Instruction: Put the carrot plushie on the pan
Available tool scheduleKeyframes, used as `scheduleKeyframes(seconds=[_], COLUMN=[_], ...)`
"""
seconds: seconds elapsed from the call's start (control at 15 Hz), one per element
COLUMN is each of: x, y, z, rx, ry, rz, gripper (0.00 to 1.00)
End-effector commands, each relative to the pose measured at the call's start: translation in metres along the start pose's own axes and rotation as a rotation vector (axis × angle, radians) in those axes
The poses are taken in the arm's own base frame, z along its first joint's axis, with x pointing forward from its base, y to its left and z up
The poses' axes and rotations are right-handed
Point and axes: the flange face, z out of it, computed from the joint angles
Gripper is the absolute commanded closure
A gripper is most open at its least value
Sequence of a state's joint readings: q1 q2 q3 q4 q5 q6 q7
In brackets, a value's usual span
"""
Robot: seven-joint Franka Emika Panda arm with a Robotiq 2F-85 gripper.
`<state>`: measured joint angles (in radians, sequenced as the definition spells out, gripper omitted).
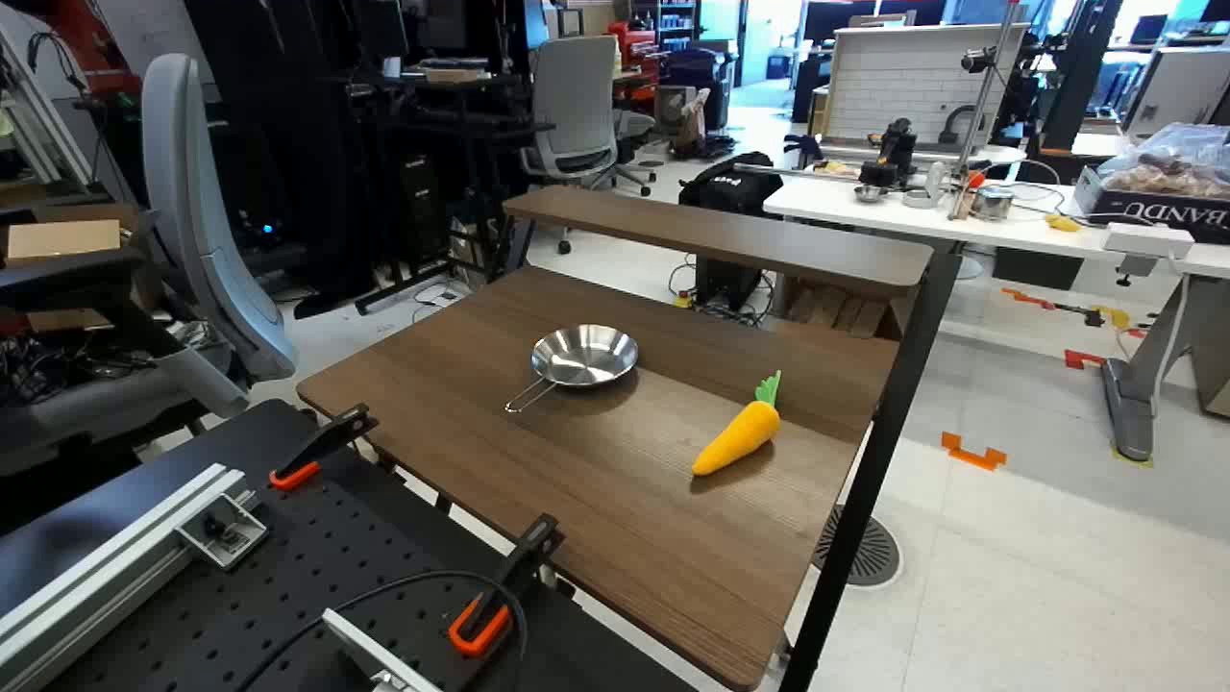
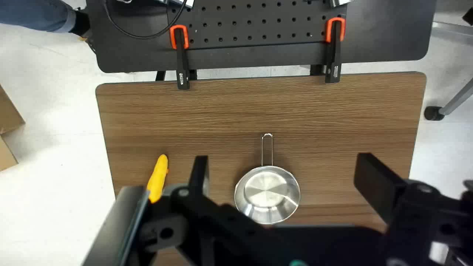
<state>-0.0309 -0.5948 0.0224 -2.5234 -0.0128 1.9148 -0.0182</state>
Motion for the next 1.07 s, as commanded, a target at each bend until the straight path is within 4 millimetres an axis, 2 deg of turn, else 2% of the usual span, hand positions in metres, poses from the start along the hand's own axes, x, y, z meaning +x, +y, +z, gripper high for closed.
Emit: scheduleKeyframes(seconds=[0.0,0.53,1.0], x=[0.0,0.003,0.012], y=[0.0,0.003,0.016], z=[-0.001,0.01,0.045], rx=[0.0,0.003,0.004], ry=[-0.001,-0.016,-0.058], rz=[0.0,0.005,0.029], gripper=[0.0,0.0,0.0])
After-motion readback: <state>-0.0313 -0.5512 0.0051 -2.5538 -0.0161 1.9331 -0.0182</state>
